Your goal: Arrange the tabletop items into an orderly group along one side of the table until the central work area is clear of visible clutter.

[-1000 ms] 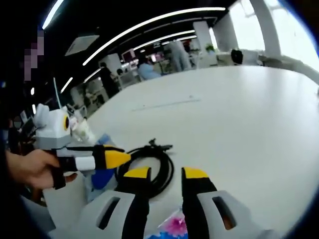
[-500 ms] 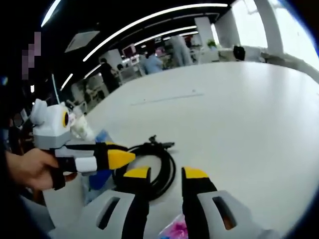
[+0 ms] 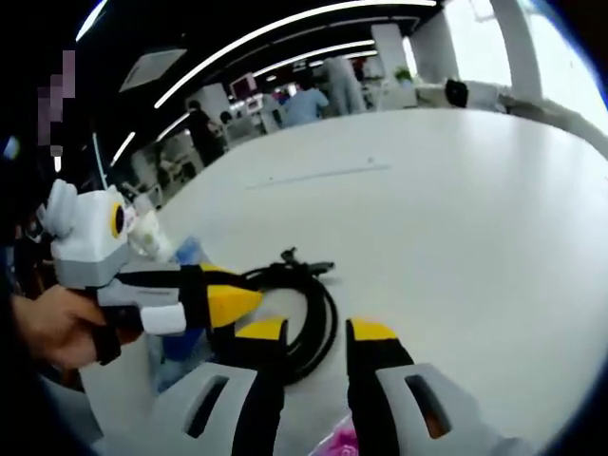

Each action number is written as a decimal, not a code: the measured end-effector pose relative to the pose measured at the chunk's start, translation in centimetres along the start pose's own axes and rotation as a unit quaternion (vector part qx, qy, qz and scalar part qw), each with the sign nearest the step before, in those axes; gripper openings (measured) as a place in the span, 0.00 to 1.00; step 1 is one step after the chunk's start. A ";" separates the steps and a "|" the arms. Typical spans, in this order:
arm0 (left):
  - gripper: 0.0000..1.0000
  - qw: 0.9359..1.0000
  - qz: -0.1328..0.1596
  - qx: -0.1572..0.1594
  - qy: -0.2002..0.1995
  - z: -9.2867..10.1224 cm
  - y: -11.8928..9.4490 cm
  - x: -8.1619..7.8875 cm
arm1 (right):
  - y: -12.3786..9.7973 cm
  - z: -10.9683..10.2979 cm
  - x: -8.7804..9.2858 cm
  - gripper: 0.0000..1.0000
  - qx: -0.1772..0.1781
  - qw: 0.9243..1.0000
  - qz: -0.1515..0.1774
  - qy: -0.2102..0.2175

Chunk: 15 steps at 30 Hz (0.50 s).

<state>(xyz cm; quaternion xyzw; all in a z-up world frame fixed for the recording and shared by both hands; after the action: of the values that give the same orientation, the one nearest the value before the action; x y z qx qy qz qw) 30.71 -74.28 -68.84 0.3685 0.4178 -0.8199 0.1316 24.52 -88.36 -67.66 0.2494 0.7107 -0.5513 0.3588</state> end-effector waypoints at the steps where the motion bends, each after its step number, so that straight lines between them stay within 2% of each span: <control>1: 0.25 1.000 0.000 0.000 0.001 0.0 0.0 0.0 | 0.1 0.0 0.0 0.21 0.001 1.000 -0.003 -0.002; 15: 0.25 1.000 0.000 0.001 0.006 0.0 0.3 -0.3 | 0.4 0.0 0.2 0.21 0.006 1.000 -0.018 -0.009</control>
<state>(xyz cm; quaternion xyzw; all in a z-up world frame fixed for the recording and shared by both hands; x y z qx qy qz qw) 31.06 -74.46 -68.83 0.3733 0.4177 -0.8183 0.1288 24.73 -88.23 -68.07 0.2337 0.7083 -0.5644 0.3538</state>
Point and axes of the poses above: the point that each gripper's makers call its tool centre point, and the gripper's own axes: y roughly forward along the fingers, z roughly to its right, x roughly out of its underside, the point moved 8 cm from there along -y, roughly backward along the fingers, and after that the axes turned 11 degrees about -y, right-handed, at the moved point
